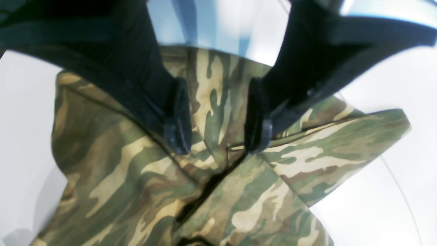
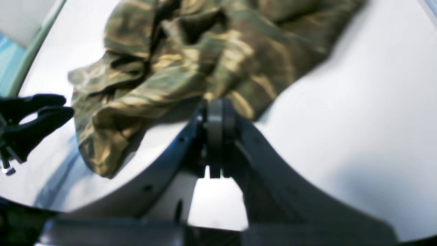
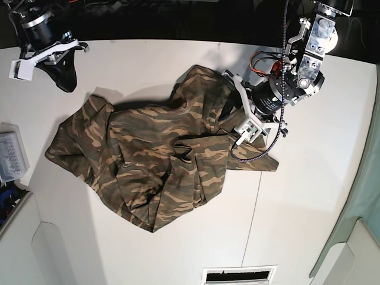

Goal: Layout the t-shirt on the table in an organized manner, then fold the t-shirt properly

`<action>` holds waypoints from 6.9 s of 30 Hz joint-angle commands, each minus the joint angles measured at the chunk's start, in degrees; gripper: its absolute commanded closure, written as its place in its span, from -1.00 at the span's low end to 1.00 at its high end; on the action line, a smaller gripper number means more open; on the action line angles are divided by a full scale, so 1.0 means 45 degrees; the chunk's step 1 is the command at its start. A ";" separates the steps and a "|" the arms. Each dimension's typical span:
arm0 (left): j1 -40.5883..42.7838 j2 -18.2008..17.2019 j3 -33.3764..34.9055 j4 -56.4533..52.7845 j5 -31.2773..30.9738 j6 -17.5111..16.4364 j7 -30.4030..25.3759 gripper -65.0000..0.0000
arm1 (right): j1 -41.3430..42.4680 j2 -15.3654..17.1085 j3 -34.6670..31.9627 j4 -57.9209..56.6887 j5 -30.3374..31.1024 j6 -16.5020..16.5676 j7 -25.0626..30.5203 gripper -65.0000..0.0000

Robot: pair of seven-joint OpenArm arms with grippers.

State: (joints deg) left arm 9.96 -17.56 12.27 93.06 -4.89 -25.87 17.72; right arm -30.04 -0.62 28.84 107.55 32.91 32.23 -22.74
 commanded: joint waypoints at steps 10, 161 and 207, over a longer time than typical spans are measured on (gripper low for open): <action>-0.0928 0.0092 -0.0053 0.0262 -0.0155 0.1331 -0.0151 -0.08 | 0.2560 -0.0767 -0.3206 -0.4415 0.0214 0.0126 0.1064 -0.15; -0.3691 -0.1491 0.0743 -0.6921 -0.0719 0.1569 0.3065 0.25 | 0.5047 0.1889 0.2016 -0.2827 0.2433 0.0457 -0.1020 1.00; -0.3230 -0.3371 -0.1744 -0.1404 -0.4940 0.0801 0.5916 0.25 | 0.3104 0.3648 0.2725 -0.7091 0.3322 0.0238 -0.3453 -0.31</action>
State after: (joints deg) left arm -3.81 -31.75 4.69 85.89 -26.96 -22.04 44.86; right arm -15.94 14.68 40.75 74.65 46.74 32.64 -39.05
